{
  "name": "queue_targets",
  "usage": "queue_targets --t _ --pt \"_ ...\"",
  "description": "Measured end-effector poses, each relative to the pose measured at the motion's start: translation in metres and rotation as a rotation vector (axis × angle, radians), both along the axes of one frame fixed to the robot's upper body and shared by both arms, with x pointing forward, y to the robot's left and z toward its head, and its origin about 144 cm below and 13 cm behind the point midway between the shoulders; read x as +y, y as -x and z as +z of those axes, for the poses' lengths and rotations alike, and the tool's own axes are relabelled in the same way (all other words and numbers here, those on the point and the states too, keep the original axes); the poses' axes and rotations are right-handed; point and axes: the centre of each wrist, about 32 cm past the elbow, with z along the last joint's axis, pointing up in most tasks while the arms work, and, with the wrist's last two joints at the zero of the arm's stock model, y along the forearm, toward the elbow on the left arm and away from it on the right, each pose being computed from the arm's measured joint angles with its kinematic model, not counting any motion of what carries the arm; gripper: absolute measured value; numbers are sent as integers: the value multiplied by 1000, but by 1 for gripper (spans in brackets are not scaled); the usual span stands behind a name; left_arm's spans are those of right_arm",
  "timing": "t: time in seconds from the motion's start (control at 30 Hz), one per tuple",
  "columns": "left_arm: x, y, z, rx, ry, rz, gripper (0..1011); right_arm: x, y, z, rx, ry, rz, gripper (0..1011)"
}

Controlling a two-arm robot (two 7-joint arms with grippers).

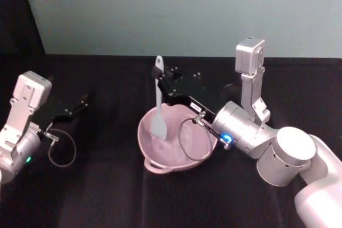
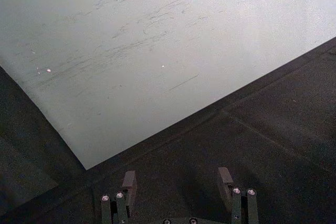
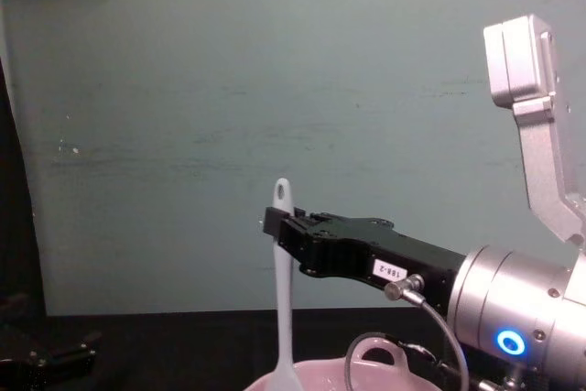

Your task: Use the one hand to pick up the spoon and stir the clear water in the bowl.

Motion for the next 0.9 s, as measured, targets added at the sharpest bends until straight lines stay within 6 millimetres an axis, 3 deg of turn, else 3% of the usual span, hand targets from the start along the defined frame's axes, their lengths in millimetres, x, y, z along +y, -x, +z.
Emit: queue_targets --t 0.4,0.63,0.9 --pt "0 0 0 0 0 0 1011 -26 -22 -4 12 3 -119 118" --pt "0 0 0 0 0 0 1011 -43 -19 1 -6 13 -165 118" --pt "0 0 0 0 0 0 1011 -49 -8 3 -9 32 -166 118"
